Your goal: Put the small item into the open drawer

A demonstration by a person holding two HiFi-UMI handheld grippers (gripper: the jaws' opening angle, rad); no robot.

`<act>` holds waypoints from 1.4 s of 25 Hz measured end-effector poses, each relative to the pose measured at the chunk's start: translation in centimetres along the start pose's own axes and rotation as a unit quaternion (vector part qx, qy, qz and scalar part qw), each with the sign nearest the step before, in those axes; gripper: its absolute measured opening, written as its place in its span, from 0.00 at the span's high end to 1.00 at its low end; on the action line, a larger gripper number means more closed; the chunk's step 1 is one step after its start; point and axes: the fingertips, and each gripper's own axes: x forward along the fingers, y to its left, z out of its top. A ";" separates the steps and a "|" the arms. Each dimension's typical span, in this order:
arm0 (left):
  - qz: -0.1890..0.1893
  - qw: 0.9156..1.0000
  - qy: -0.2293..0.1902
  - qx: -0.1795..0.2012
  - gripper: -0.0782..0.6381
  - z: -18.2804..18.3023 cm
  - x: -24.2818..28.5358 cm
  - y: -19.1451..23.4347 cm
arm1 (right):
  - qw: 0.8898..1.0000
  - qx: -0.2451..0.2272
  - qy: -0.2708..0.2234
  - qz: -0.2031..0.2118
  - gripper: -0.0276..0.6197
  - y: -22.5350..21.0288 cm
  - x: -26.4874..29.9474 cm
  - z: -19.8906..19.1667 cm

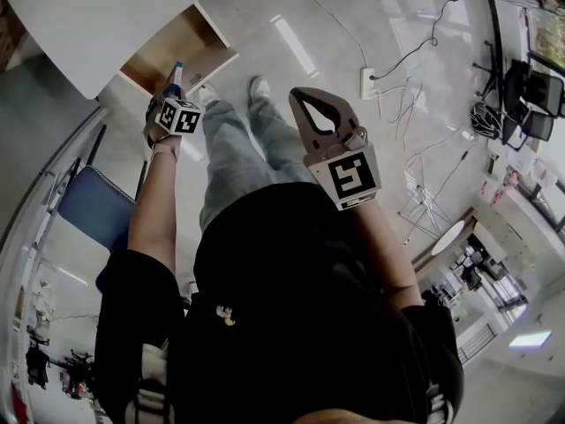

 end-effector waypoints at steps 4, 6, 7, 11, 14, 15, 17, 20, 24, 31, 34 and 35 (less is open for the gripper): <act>-0.010 1.000 0.012 0.025 0.77 -0.4 1.6 0.2 | 1.000 0.007 0.007 -0.009 0.94 0.6 0.2 -0.1; -0.012 0.999 0.015 0.033 0.77 -0.6 2.2 0.3 | 1.000 0.010 0.010 -0.012 0.94 0.9 0.2 -0.2; -0.014 0.999 0.016 0.036 0.77 -0.7 2.5 0.4 | 1.000 0.012 0.011 -0.014 0.94 1.0 0.2 -0.3; -0.023 0.998 0.016 0.048 0.77 -0.3 3.1 -0.6 | 0.999 0.018 0.019 -0.022 0.94 0.9 -0.7 -1.3; -0.029 0.998 0.017 0.057 0.77 -0.1 3.5 -0.7 | 0.999 0.021 0.022 -0.027 0.94 0.8 -0.9 -1.5; -0.030 0.998 0.018 0.060 0.77 0.0 3.6 -0.6 | 0.999 0.021 0.023 -0.029 0.94 0.8 -0.8 -1.6; -0.031 0.997 0.017 0.064 0.77 0.1 3.8 -0.5 | 0.999 0.023 0.025 -0.032 0.94 0.9 -0.8 -1.6; -0.033 0.997 0.018 0.069 0.77 0.2 4.2 -0.5 | 0.999 0.023 0.027 -0.033 0.94 1.0 -1.0 -1.9; -0.040 0.996 0.019 0.074 0.77 0.1 4.7 -1.0 | 0.999 0.021 0.032 -0.034 0.94 1.1 -1.3 -2.6; -0.048 0.996 0.014 0.069 0.76 0.3 4.5 -1.5 | 0.999 0.017 0.027 -0.034 0.94 1.0 -1.7 -2.9; -0.050 0.997 0.015 0.061 0.76 0.4 3.6 -1.6 | 0.999 0.015 0.021 -0.030 0.94 1.0 -2.0 -2.7; -0.050 0.997 0.014 0.058 0.76 0.5 3.1 -1.6 | 0.999 0.016 0.018 -0.028 0.94 1.0 -2.1 -2.6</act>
